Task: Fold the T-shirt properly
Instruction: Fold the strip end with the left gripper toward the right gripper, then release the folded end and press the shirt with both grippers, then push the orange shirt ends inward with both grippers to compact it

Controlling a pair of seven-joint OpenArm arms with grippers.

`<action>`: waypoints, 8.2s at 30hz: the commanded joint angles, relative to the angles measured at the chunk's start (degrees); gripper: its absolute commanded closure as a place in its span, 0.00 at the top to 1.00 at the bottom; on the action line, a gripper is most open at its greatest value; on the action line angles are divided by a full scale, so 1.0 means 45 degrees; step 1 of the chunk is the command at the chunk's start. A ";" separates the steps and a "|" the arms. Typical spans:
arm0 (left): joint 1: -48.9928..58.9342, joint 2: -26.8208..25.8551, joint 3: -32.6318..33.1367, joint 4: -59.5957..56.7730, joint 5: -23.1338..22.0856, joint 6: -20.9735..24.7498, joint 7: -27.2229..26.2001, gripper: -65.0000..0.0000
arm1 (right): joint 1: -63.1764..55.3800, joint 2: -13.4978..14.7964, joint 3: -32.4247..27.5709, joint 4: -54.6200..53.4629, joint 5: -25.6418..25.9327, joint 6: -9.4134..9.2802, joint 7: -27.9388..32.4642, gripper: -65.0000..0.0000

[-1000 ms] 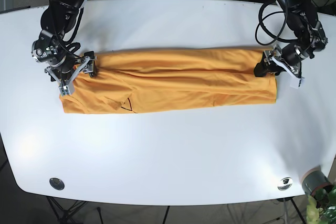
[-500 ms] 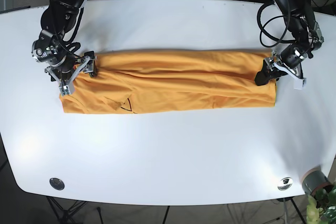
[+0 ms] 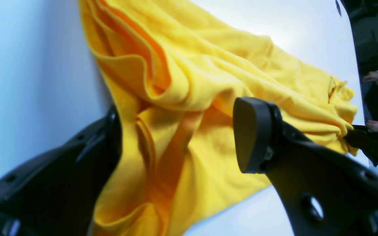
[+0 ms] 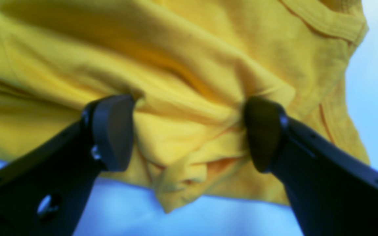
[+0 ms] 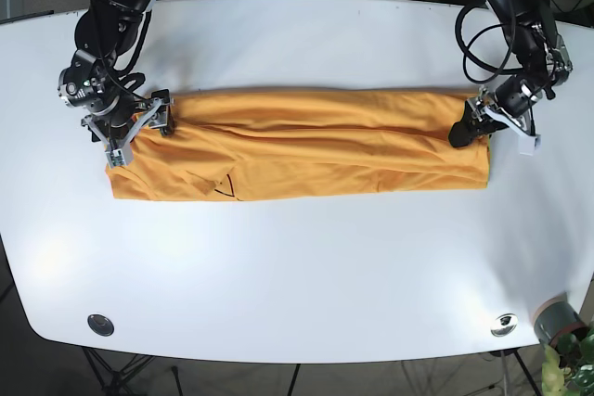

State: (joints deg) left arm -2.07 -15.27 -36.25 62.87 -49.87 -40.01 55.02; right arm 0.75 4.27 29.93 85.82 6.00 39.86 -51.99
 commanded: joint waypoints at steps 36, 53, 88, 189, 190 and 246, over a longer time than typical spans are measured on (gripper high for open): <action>0.1172 -0.0016 0.6092 0.7704 0.3375 0.2747 -0.1766 0.04 | -0.0353 -0.0334 -0.0039 -0.0073 -0.0112 0.0032 -0.0198 0.75; -0.0137 0.2328 0.9413 0.6961 0.6676 0.2747 -0.1786 0.04 | -0.0353 -0.0334 -0.0039 -0.0073 -0.0112 0.0032 -0.0198 0.75; -0.1543 0.3656 1.3926 0.7684 1.1345 0.4544 -0.1805 0.53 | -0.0334 -0.0354 -0.0117 -0.0092 -0.0112 0.0032 -0.0198 0.75; 0.0019 0.4184 0.8046 0.2605 0.7243 0.0774 -0.2880 0.08 | 0.0975 -0.0490 -0.2325 0.5534 0.6178 -0.1130 -0.4985 0.04; 0.0019 0.4184 0.8046 0.2585 0.7243 0.0774 -0.2880 0.08 | 0.1132 -0.0588 -0.2618 0.5300 0.6003 -0.1150 -0.4946 0.04; 0.2481 0.0218 0.4139 0.7567 0.3081 0.0715 -0.2802 0.08 | 0.0760 -0.0862 -0.6896 0.4714 0.1939 -0.1052 -0.2328 0.59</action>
State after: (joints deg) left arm 9.15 -12.69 -16.62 96.71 -34.98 -36.51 43.44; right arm 3.05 0.73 -0.95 107.59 13.52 34.92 -64.01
